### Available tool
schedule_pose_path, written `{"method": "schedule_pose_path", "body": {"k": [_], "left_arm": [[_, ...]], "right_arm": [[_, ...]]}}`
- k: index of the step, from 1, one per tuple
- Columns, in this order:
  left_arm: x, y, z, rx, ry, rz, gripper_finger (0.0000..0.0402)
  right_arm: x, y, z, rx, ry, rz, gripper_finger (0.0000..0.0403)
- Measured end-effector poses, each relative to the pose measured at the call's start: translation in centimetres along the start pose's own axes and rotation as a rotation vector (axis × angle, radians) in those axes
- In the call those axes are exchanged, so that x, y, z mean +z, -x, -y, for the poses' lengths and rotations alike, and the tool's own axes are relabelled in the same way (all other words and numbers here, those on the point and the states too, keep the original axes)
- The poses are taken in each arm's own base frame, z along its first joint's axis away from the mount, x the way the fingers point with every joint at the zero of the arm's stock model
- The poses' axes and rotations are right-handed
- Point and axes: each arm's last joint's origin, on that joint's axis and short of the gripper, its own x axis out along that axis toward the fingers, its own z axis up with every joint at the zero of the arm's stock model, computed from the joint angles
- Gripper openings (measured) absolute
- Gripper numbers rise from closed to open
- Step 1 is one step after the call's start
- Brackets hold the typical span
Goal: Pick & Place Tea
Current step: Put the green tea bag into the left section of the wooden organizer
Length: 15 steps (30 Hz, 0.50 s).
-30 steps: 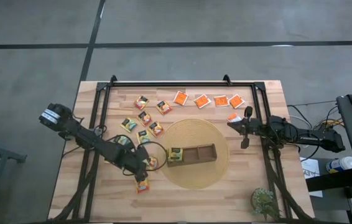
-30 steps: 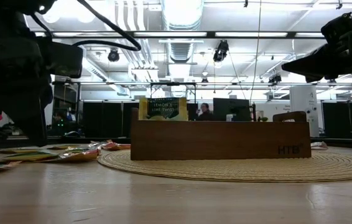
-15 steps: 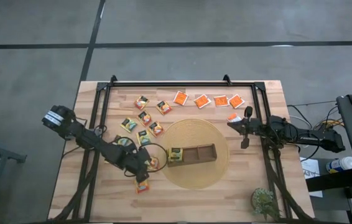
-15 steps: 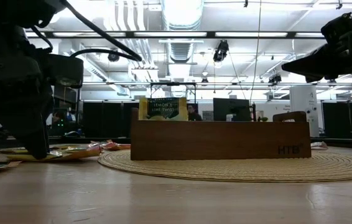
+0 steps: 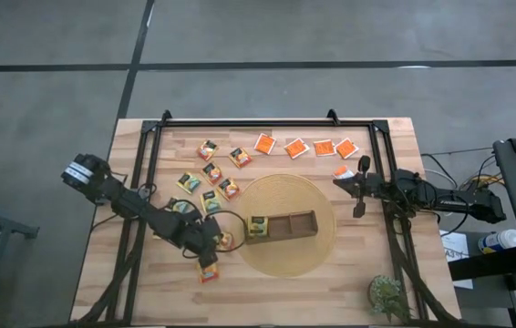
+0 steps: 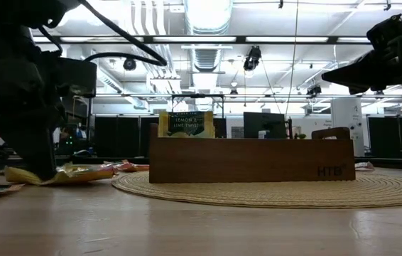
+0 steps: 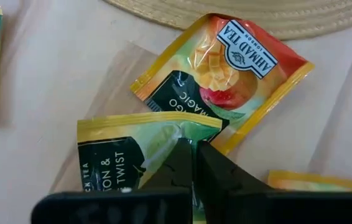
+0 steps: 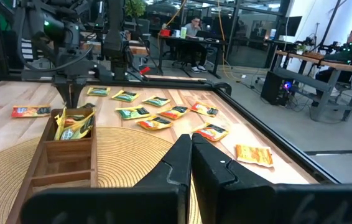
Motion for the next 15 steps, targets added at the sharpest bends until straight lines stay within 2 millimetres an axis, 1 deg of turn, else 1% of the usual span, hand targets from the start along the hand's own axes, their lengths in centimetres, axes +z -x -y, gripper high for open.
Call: {"method": "schedule_pose_path", "body": {"k": [3,8,15], "left_arm": [[0.6,0.9,0.4,0.015,-0.025,0.003,0.0004],[2.1,2.6,1.3,0.072,-0.071,0.085,0.0002],[4.8,5.1,3.1,0.098,-0.136,0.270,0.0001]], "right_arm": [[0.0,0.0,0.0,0.000,0.000,0.000,0.0008],[0.0,0.0,0.0,-0.001,0.000,0.000,0.0009],[0.0,0.0,0.0,0.000,0.000,0.000,0.0008]]}}
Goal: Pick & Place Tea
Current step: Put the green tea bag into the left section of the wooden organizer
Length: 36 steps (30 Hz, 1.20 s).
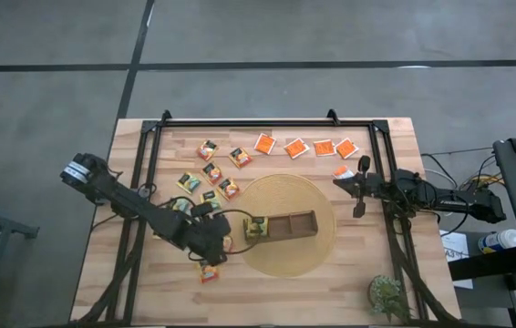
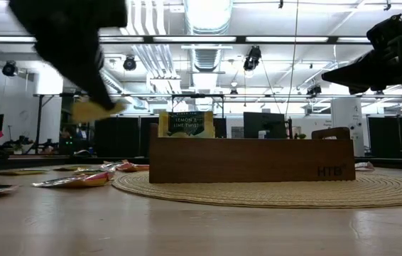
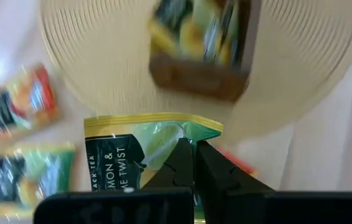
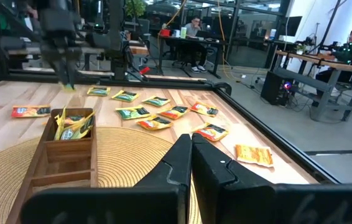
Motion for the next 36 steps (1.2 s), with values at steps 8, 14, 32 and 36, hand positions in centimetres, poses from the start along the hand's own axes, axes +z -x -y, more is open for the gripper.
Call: {"method": "schedule_pose_path", "body": {"k": [8,14,32,36], "left_arm": [[2.7,1.7,0.8,0.030,-0.024,0.147,0.0001],[3.8,1.8,1.5,-0.031,-0.047,0.247,0.0001],[4.6,1.1,2.2,-0.047,-0.101,0.323,0.0000],[4.7,-0.2,3.0,-0.054,-0.166,0.286,0.0000]], "right_arm": [[0.0,0.0,0.0,0.000,0.000,0.000,0.0008],[0.0,0.0,0.0,0.000,0.000,0.000,0.0008],[0.0,0.0,0.0,0.000,0.000,0.000,0.0008],[0.0,0.0,0.0,0.000,0.000,0.000,0.0008]]}}
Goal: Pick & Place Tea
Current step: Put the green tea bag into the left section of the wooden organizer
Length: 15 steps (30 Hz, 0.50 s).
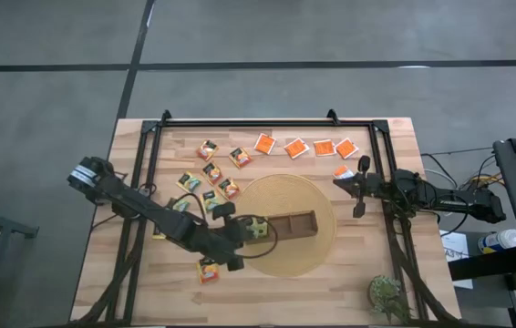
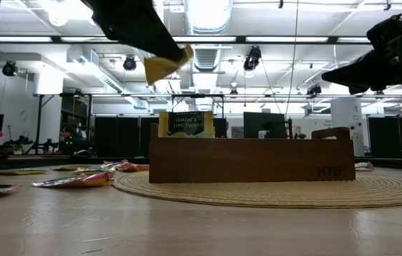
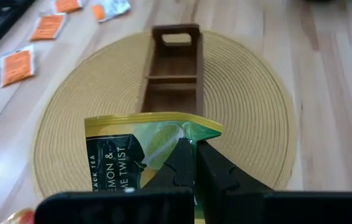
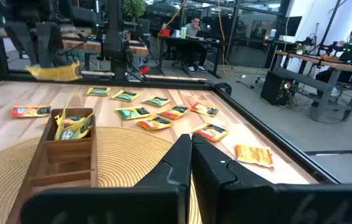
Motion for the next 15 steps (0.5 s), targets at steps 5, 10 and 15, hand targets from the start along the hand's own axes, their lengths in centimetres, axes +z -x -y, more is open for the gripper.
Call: {"method": "schedule_pose_path", "body": {"k": [5,10,15], "left_arm": [[0.5,-1.2,1.1,-0.010,-0.065,-0.029,0.0000],[0.7,-2.3,2.1,0.038,-0.128,-0.068,0.0000],[0.5,-4.5,3.7,0.061,-0.227,-0.122,0.0000]], "right_arm": [[0.0,0.0,0.0,0.000,0.000,0.000,0.0008],[0.0,0.0,0.0,0.000,0.000,0.000,0.0008],[0.0,0.0,0.0,0.000,0.000,0.000,0.0009]]}}
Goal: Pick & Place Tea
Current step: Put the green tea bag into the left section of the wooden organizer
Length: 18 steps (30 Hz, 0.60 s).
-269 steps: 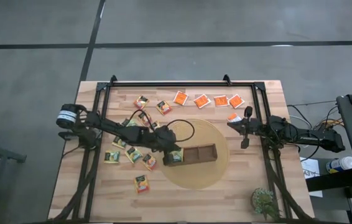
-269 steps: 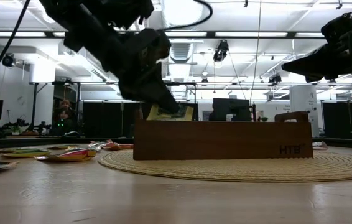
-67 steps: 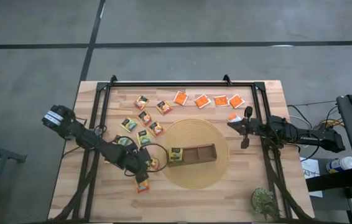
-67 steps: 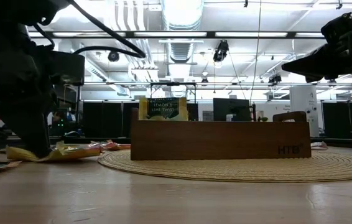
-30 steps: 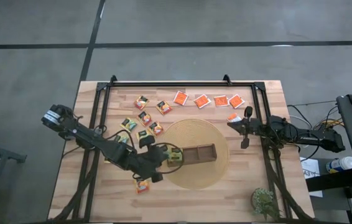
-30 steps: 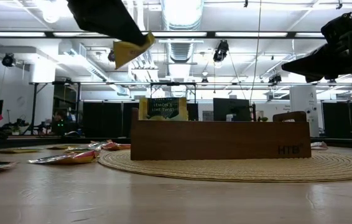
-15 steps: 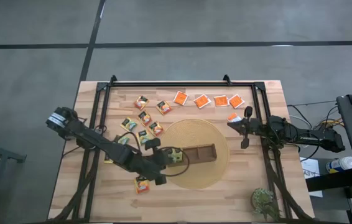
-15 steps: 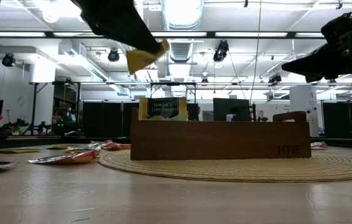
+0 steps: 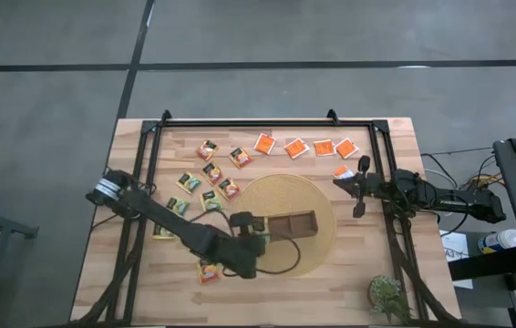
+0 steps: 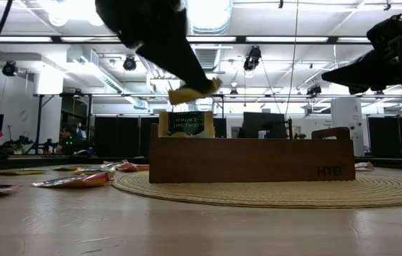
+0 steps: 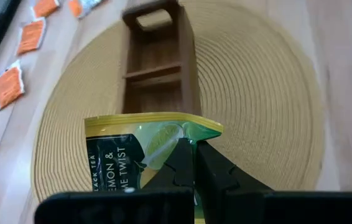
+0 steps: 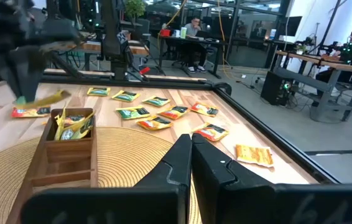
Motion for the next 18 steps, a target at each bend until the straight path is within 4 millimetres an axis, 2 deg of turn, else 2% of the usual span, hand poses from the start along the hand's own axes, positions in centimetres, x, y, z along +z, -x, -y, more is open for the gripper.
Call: {"method": "schedule_pose_path", "body": {"k": [6,10,15,18], "left_arm": [[1.2,-2.1,1.7,0.119,-0.140,-0.126,0.0000],[2.0,-2.9,2.4,0.183,-0.157,-0.190,0.0000],[1.7,-3.8,3.0,0.201,-0.183,-0.245,0.0000],[1.4,-3.9,2.6,0.219,-0.176,-0.273,0.0000]], "right_arm": [[0.0,0.0,0.0,0.001,0.000,0.000,0.0008],[0.0,0.0,0.0,0.000,0.000,0.000,0.0008],[0.0,0.0,0.0,0.000,0.000,0.000,0.0009],[0.0,0.0,0.0,0.000,0.000,0.000,0.0008]]}}
